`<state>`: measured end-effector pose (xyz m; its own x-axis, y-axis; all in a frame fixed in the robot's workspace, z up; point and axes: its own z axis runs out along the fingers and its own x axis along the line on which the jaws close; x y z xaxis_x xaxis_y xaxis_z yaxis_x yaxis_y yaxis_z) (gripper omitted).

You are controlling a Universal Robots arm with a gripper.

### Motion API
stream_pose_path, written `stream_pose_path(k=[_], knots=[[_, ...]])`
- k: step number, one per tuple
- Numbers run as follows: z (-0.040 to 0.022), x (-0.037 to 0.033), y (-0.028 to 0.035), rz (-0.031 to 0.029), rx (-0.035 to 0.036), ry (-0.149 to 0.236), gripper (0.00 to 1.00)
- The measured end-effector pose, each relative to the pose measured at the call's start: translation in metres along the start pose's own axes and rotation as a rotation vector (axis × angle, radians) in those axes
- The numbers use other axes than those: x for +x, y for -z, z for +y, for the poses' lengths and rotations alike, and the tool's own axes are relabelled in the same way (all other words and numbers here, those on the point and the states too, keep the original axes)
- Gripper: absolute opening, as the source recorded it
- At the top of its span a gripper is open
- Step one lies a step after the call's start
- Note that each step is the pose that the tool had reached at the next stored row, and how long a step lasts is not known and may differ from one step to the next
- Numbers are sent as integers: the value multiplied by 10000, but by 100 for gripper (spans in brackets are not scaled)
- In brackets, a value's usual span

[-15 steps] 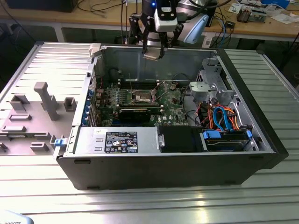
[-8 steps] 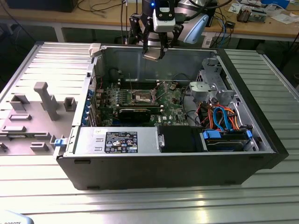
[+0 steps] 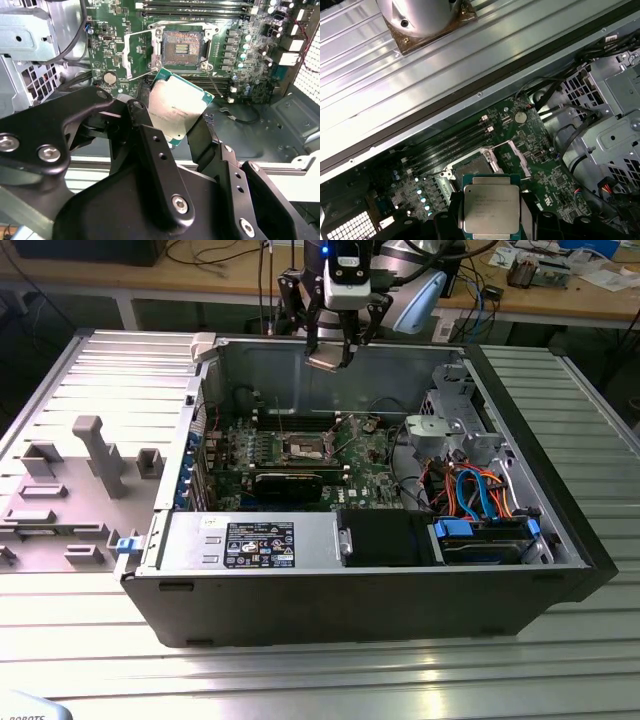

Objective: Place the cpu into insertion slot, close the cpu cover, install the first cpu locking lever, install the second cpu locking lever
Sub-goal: 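Place the cpu into insertion slot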

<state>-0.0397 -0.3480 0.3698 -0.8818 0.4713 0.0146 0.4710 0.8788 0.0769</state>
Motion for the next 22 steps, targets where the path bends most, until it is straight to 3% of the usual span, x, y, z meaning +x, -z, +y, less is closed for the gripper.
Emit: stream_pose_path(k=[22], knots=[[-2,3,-1,-18,-5,-229,54]])
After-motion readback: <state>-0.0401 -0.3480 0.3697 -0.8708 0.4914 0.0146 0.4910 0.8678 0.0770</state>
